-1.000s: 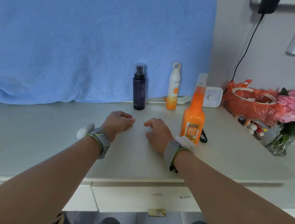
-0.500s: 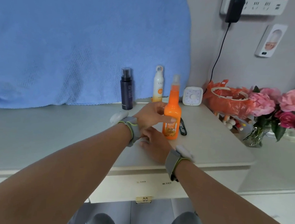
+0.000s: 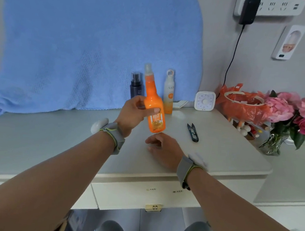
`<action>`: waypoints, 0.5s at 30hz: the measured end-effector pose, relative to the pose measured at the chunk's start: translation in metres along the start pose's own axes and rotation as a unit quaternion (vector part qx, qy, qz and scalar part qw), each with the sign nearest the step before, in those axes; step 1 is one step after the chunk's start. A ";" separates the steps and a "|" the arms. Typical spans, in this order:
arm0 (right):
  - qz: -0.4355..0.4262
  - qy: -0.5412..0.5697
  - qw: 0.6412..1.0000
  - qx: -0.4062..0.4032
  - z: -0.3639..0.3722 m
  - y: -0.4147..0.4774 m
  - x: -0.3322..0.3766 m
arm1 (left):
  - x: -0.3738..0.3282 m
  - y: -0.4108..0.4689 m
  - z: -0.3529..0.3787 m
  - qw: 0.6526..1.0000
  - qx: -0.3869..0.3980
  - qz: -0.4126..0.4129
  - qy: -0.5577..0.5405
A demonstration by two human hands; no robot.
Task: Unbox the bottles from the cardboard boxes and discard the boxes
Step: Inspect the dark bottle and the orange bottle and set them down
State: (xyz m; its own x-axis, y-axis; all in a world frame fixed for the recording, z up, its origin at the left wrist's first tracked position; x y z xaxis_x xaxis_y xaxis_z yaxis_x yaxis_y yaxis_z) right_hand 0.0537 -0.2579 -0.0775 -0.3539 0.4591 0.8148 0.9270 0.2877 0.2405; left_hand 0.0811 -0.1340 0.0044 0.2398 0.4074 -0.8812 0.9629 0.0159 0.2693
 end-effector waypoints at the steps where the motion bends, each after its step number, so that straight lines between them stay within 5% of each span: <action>1: 0.012 0.021 1.000 -0.007 -0.001 0.002 -0.001 | 0.002 -0.002 -0.008 1.000 -0.006 -0.007 -0.021; 10: 0.080 0.338 0.936 0.058 -0.006 0.004 0.018 | 0.016 -0.023 -0.033 0.996 0.026 -0.046 -0.074; 15: 0.049 0.385 0.919 0.073 -0.010 0.003 0.038 | 0.006 -0.030 -0.038 0.996 0.024 -0.029 -0.085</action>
State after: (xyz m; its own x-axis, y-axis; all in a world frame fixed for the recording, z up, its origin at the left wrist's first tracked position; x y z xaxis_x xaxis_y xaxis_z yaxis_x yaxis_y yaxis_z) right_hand 0.0447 -0.2479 -0.0405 -0.0245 -0.2253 0.9740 0.9037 0.4116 0.1179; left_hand 0.0487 -0.0974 0.0056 0.1966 0.2462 -0.9491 0.9797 -0.0105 0.2002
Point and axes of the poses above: each hand's wrist, its own y-axis towards the middle knuckle, its own z-axis out of the palm, x = y × z, the point moved 8 cm from there along y, towards the middle knuckle, and after that the axes turned 11 degrees about y, right-handed, at the moved point
